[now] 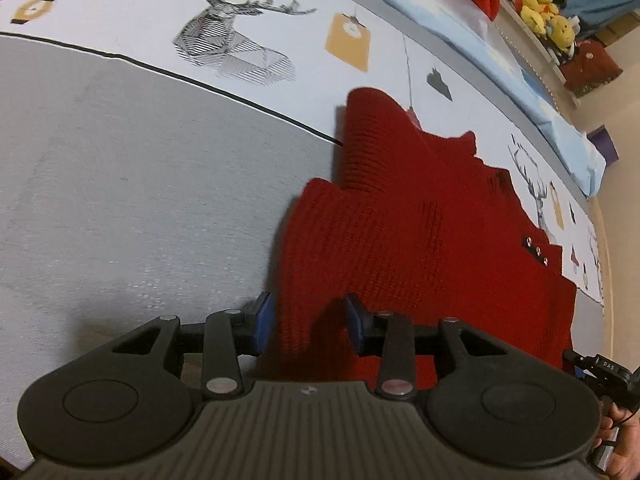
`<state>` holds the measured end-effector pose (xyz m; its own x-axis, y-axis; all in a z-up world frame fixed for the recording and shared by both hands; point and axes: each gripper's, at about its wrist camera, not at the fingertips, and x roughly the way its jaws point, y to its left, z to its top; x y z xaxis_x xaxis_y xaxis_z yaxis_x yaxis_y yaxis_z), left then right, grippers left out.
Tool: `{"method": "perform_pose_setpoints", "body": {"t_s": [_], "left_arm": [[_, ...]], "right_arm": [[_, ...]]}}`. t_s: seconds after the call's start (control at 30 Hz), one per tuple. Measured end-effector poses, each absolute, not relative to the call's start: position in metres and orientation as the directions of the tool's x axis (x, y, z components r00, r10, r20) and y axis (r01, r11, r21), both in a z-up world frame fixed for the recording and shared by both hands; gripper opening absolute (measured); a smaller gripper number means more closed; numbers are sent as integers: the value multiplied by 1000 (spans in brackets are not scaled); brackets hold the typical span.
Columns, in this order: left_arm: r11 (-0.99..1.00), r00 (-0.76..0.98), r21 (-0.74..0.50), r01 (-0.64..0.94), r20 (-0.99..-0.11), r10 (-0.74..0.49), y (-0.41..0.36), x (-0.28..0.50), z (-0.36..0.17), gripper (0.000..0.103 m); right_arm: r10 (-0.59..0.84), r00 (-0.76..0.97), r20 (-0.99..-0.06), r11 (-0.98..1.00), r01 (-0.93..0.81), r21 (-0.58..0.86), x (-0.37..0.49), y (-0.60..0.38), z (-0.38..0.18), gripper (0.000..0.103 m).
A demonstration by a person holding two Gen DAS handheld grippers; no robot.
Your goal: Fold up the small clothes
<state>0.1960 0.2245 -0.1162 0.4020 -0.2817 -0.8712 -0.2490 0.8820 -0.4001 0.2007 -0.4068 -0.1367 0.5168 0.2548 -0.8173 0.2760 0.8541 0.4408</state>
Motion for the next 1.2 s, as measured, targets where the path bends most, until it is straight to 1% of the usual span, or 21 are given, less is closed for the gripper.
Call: {"method": "perform_pose_setpoints", "body": {"t_s": [0.03,0.07,0.1,0.17,0.23,0.33,0.43,0.47,0.53,0.6,0.67,0.73,0.77,0.8,0.87,0.93,1.0,1.03,1.1,1.13,1.2], "left_arm": [[887,399,-392,-244,-874,-276,222,196,-116,27],[896,405,-374,-240,-877,-258,219,196,-115,13],[905,419,-360,-226,-875,-243,217,196,-111,12],[917,482,-352,-187,-846,-226,216,193,-96,11],[921,573,-359,-151,-791,-215,219,186,-75,10],[920,704,-366,-139,-690,-168,224,177,-49,10],[929,797,-343,-141,-596,-99,222,178,-34,10],[934,813,-328,-142,-576,-79,219,180,-32,10],[950,799,-273,-152,-599,-45,209,192,-35,10],[963,702,-202,-177,-712,-21,202,209,-58,10],[960,602,-187,-206,-798,-27,201,222,-79,10],[965,591,-168,-203,-806,-17,198,224,-84,10],[968,604,-164,-192,-797,-15,196,224,-81,10],[968,615,-166,-187,-788,-16,195,224,-78,10],[965,655,-183,-186,-755,-17,196,224,-70,10],[962,720,-203,-182,-694,-10,196,220,-58,10],[965,762,-172,-196,-647,39,192,219,-49,10],[965,769,-159,-207,-636,60,191,220,-47,10],[961,766,-167,-221,-639,65,192,225,-48,12],[959,749,-178,-218,-661,48,193,228,-51,13],[952,687,-206,-225,-726,5,197,232,-60,16]], "right_arm": [[256,510,-822,859,271,435,201,-405,-139,37],[254,509,-822,865,261,428,203,-401,-140,30],[241,518,-820,876,249,414,204,-399,-139,11],[216,568,-794,892,216,397,202,-396,-128,10],[192,650,-735,894,193,404,195,-396,-110,10],[188,806,-561,876,120,466,179,-398,-72,9],[132,893,-431,911,63,408,169,-390,-48,9],[112,905,-410,916,66,397,169,-389,-46,9],[88,921,-379,915,76,397,173,-388,-46,9],[63,910,-410,932,92,349,185,-381,-54,9],[51,836,-546,948,131,290,207,-374,-78,9],[52,718,-694,950,179,257,227,-373,-107,10],[54,669,-741,946,203,252,233,-374,-119,10],[47,654,-755,943,221,250,236,-375,-124,10],[36,684,-728,946,211,245,237,-370,-116,9],[31,741,-670,947,193,257,233,-366,-99,9],[24,824,-566,948,162,275,223,-360,-79,9],[13,864,-503,955,138,262,217,-353,-68,9],[-17,902,-431,965,128,230,215,-349,-60,9],[-28,905,-425,964,137,227,214,-349,-60,10],[-18,865,-502,954,165,250,226,-351,-71,14]]}}
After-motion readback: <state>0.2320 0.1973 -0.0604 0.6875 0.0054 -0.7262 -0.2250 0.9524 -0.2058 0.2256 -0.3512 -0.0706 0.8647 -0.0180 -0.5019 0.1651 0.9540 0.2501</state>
